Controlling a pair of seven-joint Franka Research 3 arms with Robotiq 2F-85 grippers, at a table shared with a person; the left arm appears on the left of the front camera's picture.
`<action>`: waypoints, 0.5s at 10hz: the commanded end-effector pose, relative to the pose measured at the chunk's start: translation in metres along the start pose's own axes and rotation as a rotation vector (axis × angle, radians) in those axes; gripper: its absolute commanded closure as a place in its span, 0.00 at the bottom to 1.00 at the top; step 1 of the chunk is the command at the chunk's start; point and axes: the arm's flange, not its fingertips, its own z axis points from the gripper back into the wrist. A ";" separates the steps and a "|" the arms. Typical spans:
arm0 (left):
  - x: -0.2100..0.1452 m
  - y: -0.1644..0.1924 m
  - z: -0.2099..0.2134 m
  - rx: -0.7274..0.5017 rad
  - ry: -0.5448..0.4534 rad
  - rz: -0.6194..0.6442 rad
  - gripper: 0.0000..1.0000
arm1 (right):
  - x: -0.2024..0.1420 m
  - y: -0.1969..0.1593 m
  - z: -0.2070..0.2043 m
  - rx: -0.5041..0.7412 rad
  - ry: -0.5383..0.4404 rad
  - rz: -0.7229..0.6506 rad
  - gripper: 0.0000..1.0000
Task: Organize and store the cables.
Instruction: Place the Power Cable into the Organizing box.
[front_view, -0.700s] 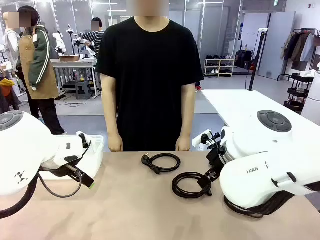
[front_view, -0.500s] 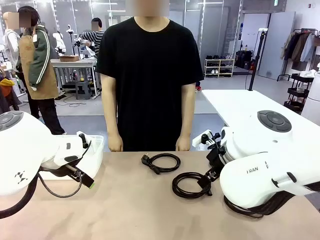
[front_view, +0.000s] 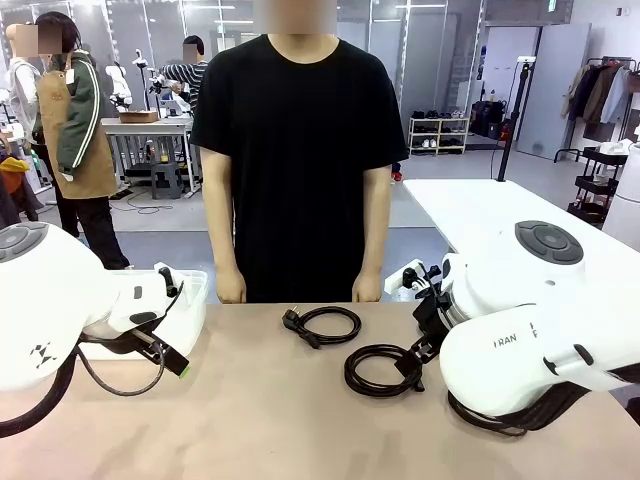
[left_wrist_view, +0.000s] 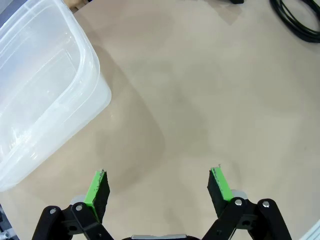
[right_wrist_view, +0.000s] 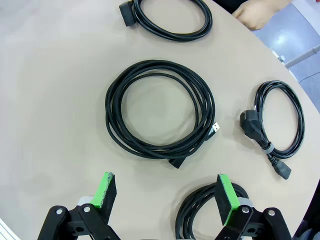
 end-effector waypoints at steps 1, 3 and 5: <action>0.000 0.001 0.000 0.000 0.000 0.003 0.00 | 0.000 0.000 0.000 0.000 0.000 -0.002 0.00; 0.000 0.000 0.000 0.000 0.000 0.000 0.00 | 0.000 0.000 0.000 0.000 0.000 0.000 0.00; 0.027 0.041 0.045 -0.060 0.048 -0.096 0.00 | 0.012 -0.036 0.030 0.069 0.036 0.073 0.00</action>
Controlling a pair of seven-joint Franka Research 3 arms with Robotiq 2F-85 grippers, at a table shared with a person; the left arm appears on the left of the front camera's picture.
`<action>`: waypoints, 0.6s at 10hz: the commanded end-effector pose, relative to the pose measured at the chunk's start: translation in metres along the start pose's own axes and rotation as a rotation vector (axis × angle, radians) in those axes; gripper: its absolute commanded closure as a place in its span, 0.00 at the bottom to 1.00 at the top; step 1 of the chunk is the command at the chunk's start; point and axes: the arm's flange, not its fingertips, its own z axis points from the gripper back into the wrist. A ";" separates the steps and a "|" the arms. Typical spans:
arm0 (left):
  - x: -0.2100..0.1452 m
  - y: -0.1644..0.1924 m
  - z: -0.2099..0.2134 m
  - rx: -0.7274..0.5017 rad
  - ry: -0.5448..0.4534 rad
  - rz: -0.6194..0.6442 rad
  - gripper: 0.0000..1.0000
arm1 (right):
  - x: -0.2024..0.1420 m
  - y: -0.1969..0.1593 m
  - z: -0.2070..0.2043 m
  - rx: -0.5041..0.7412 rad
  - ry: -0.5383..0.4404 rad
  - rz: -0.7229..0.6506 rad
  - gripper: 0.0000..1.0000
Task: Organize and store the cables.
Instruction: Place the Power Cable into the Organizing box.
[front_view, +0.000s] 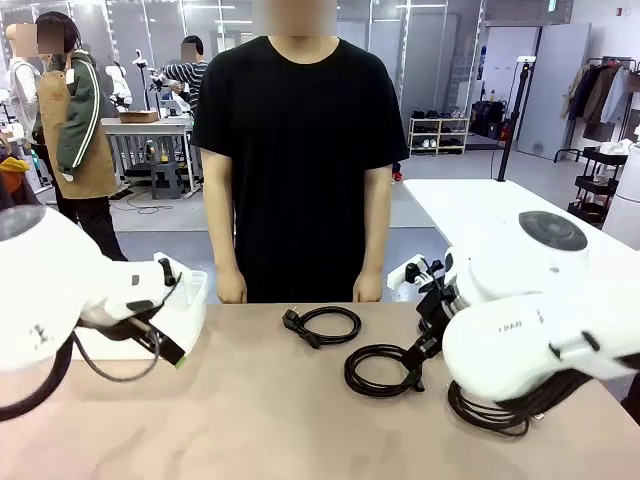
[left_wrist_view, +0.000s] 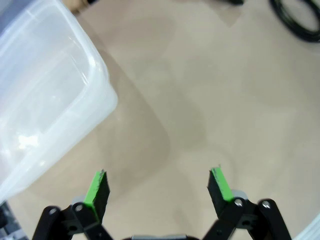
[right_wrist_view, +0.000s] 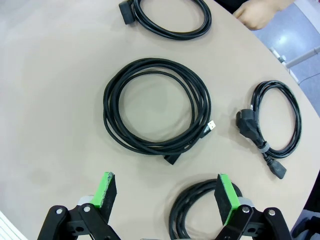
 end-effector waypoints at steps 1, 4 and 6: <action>0.011 0.050 0.053 -0.140 0.036 -0.115 0.00 | 0.006 -0.042 0.038 0.167 0.014 0.088 0.00; -0.020 0.120 0.124 -0.418 -0.053 -0.215 0.00 | -0.032 -0.106 0.109 0.331 0.006 0.172 0.00; -0.080 0.168 0.158 -0.467 -0.167 -0.202 0.00 | -0.108 -0.136 0.157 0.386 -0.035 0.140 0.00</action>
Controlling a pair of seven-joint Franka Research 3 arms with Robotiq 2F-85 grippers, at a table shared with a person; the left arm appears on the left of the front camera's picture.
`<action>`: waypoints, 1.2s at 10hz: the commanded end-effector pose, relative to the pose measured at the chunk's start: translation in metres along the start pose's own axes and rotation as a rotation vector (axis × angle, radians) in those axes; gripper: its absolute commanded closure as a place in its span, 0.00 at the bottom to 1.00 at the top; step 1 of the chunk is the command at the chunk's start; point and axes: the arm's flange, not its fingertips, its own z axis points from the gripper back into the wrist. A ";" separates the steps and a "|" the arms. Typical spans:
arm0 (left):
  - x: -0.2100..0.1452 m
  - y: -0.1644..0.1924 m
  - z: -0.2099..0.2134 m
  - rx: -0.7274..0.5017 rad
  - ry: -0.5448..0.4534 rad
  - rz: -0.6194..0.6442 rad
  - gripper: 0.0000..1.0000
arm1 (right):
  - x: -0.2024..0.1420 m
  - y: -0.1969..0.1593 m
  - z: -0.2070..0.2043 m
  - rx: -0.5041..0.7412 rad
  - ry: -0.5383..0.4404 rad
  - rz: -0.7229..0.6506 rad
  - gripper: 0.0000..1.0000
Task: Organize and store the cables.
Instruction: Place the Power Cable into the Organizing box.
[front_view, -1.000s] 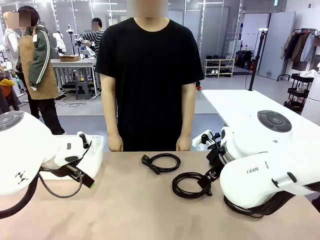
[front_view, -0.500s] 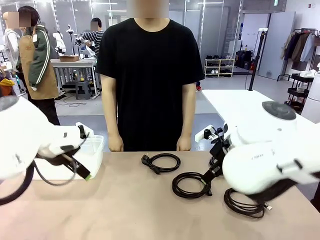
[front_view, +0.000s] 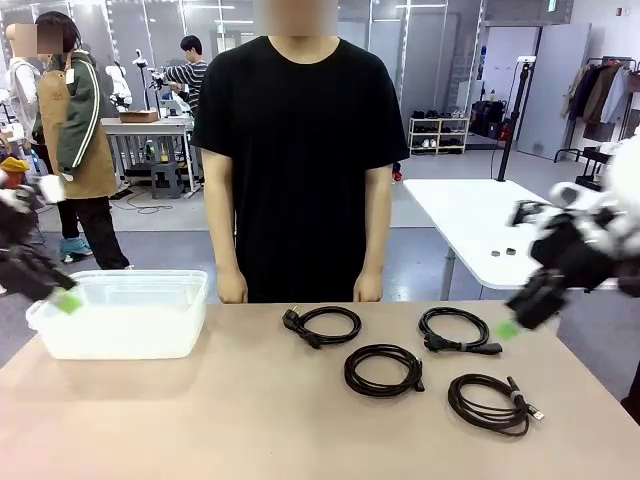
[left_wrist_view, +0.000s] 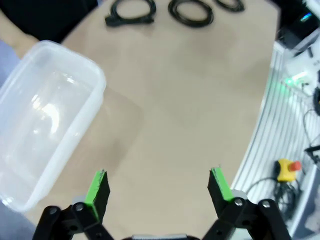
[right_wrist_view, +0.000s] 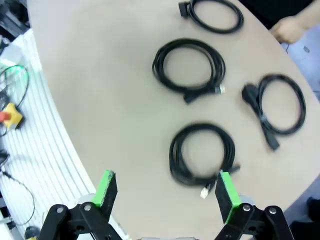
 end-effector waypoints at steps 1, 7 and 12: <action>-0.047 0.019 0.030 -0.038 -0.068 0.000 0.00 | -0.067 0.002 0.036 -0.003 -0.051 -0.025 0.00; -0.128 0.012 0.047 0.041 -0.265 0.184 0.00 | -0.189 0.048 0.073 -0.089 -0.230 -0.212 0.00; -0.135 0.015 0.051 0.032 -0.263 0.213 0.00 | -0.184 0.012 0.123 -0.093 -0.221 -0.243 0.00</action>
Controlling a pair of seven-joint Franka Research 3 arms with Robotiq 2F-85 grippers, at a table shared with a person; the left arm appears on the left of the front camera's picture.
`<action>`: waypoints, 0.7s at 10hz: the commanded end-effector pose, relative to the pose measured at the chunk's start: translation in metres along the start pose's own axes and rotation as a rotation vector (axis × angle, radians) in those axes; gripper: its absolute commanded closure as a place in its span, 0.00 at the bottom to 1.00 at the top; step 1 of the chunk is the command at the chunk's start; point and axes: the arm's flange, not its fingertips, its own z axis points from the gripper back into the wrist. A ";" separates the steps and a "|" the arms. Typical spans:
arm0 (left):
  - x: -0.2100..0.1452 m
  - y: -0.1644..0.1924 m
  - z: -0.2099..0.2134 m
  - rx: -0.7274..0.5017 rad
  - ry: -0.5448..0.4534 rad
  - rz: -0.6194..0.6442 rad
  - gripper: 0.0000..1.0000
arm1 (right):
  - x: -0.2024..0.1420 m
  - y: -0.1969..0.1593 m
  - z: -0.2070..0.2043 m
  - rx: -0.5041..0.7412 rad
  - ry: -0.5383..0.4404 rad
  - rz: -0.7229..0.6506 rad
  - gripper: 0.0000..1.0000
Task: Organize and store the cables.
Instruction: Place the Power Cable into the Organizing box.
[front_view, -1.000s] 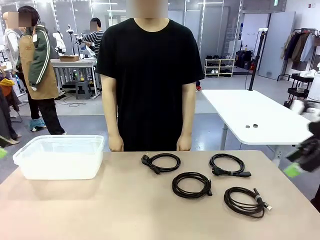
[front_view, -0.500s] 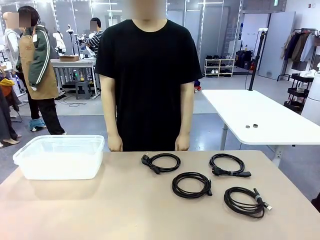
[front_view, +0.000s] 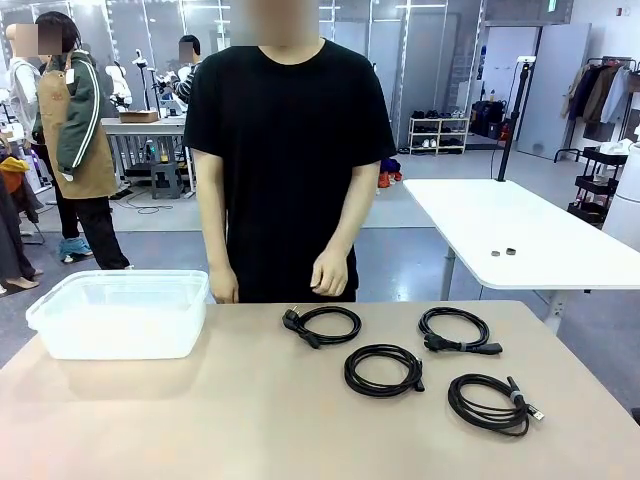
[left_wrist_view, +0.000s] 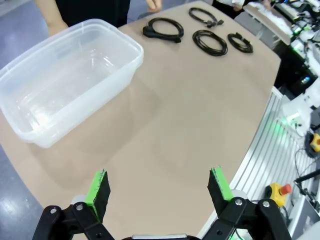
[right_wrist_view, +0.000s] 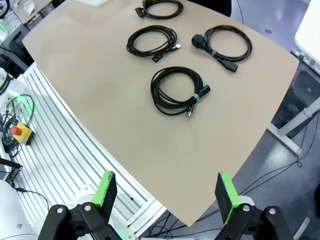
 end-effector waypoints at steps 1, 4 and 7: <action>-0.002 0.002 0.001 -0.015 -0.011 -0.011 0.00 | 0.002 0.000 -0.001 0.005 0.001 0.010 0.00; -0.002 0.002 0.001 -0.015 -0.011 -0.011 0.00 | 0.002 0.000 -0.001 0.005 0.001 0.010 0.00; -0.002 0.002 0.001 -0.015 -0.011 -0.011 0.00 | 0.002 0.000 -0.001 0.005 0.001 0.010 0.00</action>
